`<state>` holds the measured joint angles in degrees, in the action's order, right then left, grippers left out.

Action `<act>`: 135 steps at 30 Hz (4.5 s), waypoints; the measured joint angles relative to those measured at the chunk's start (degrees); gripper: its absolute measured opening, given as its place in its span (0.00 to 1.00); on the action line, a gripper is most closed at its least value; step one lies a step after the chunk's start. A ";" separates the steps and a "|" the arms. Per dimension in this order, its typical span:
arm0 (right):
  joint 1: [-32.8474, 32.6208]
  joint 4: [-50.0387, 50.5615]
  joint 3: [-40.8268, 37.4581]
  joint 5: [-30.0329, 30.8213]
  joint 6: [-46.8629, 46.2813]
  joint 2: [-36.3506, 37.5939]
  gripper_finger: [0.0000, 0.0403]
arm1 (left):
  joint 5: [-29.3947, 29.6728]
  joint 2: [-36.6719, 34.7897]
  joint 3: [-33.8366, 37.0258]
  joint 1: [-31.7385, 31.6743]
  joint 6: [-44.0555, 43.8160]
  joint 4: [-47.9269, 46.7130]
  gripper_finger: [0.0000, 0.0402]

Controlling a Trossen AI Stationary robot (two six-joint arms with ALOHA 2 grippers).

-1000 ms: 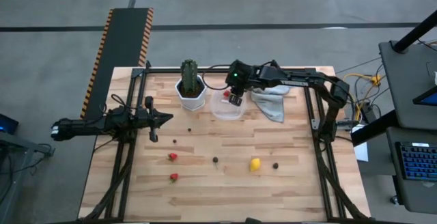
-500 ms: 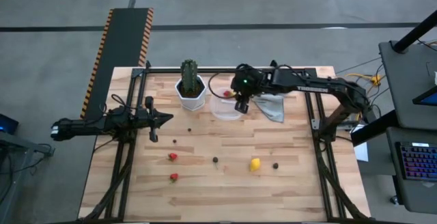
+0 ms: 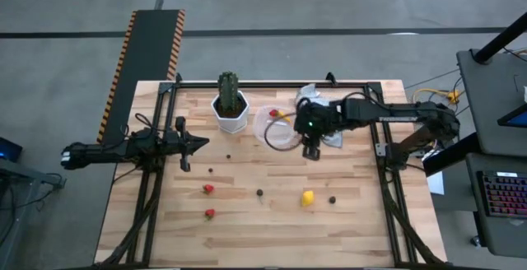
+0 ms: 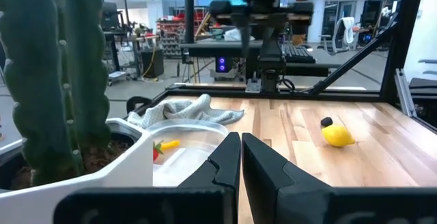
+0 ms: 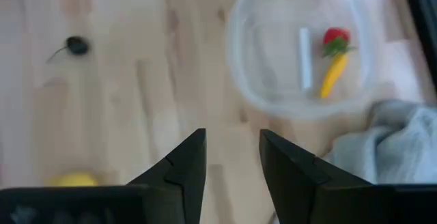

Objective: Pick and placing Produce into tupperware
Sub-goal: Put the black raspberry into the transparent bin

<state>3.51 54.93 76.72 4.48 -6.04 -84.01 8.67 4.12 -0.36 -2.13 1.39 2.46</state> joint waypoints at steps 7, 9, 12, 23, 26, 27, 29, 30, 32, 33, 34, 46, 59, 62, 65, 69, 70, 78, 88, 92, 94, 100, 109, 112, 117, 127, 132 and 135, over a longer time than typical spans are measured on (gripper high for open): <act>-9.63 5.16 -2.80 0.01 -9.66 5.82 0.32 | 0.02 0.04 0.00 0.04 0.00 0.02 0.00; -13.18 5.06 -3.53 0.00 -12.32 7.28 0.32 | 0.02 0.04 0.00 0.04 0.32 0.02 0.00; -18.31 4.22 -4.77 0.04 -15.67 8.68 0.31 | 0.06 0.04 0.00 0.03 0.44 0.02 0.00; -30.84 3.67 -13.81 0.30 -31.70 9.31 0.41 | 0.22 0.00 0.00 0.02 0.50 0.04 0.00; -32.98 0.36 -18.71 0.57 -35.47 9.38 0.47 | 0.22 0.04 0.00 -0.01 0.50 0.04 0.00; -33.51 -1.68 -20.36 0.60 -36.61 9.38 0.49 | 0.22 0.02 0.00 -0.02 0.50 0.04 0.00; -34.38 -5.29 -23.15 0.62 -38.60 9.38 0.51 | 0.22 0.04 0.00 0.00 0.50 0.04 0.00; -34.67 -6.34 -24.35 0.62 -39.60 9.35 0.52 | 0.20 0.04 0.00 0.00 0.50 0.05 0.00; -35.04 -8.14 -26.25 0.65 -41.02 9.15 0.52 | 0.22 -0.04 0.00 0.00 0.50 0.06 0.00; -35.24 -9.01 -27.15 0.67 -41.52 9.05 0.52 | 0.21 -0.04 0.00 -0.01 0.50 0.05 0.00; -35.35 -9.79 -28.03 0.69 -41.93 9.00 0.52 | 0.20 -0.04 0.00 -0.01 0.50 0.06 0.00; -36.44 -17.34 -34.75 0.03 -45.14 8.81 0.52 | 0.17 0.07 0.00 0.00 0.52 0.07 0.00; -37.92 -24.40 -40.16 2.09 -47.49 8.81 0.52 | 0.13 0.22 0.00 0.01 0.52 0.04 0.00; -38.12 -25.98 -41.22 2.13 -47.96 8.81 0.52 | 0.13 0.37 0.00 0.04 0.52 0.04 0.00; -38.17 -28.30 -41.92 2.22 -47.98 8.81 0.52 | 0.13 0.50 0.00 0.04 0.52 0.04 0.00; -38.17 -29.86 -42.80 2.60 -48.01 8.81 0.52 | 0.13 0.52 0.00 0.02 0.52 0.04 0.00; -38.17 -29.92 -43.13 2.61 -48.17 8.81 0.52 | 0.13 0.51 0.00 0.04 0.54 0.04 0.00; -39.59 -31.35 -44.10 2.61 -48.84 8.81 0.52 | 0.13 0.66 0.00 0.02 0.53 0.04 0.00; -40.15 -32.03 -45.37 3.68 -49.55 8.81 0.52 | 0.17 0.61 0.00 -0.02 0.55 0.07 0.00; -40.15 -34.66 -46.50 3.68 -49.91 8.67 0.52 | 0.15 0.72 0.00 -0.01 0.55 0.07 0.00; -40.15 -35.36 -46.55 3.68 -49.91 7.82 0.52 | 0.17 0.72 0.00 -0.01 0.53 0.07 0.00; -40.18 -36.76 -45.81 3.22 -49.38 2.78 0.51 | 0.17 0.74 0.00 -0.02 0.53 0.07 0.00; -40.56 -35.36 -44.75 2.59 -49.23 3.12 0.51 | 0.17 0.66 0.00 -0.01 0.55 0.09 0.00; -40.72 -35.14 -44.80 2.63 -49.21 3.19 0.51 | 0.17 0.64 0.00 -0.01 0.55 0.09 0.00; -40.74 -34.84 -44.80 2.73 -49.21 3.22 0.51 | 0.17 0.72 0.00 -0.02 0.55 0.09 0.00; -40.77 -34.07 -44.82 2.63 -47.92 3.26 0.47 | 0.17 0.72 0.00 0.00 0.54 0.09 0.00; -40.74 -33.71 -44.84 2.68 -47.73 3.26 0.41 | 0.17 0.72 0.00 0.00 0.55 0.09 0.00; -40.74 -33.48 -44.86 2.55 -47.46 3.26 0.36 | 0.17 0.72 0.00 0.00 0.54 0.09 0.00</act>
<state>-37.23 21.45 31.86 7.03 -53.50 -80.75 8.84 4.84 -0.36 -2.13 1.93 2.55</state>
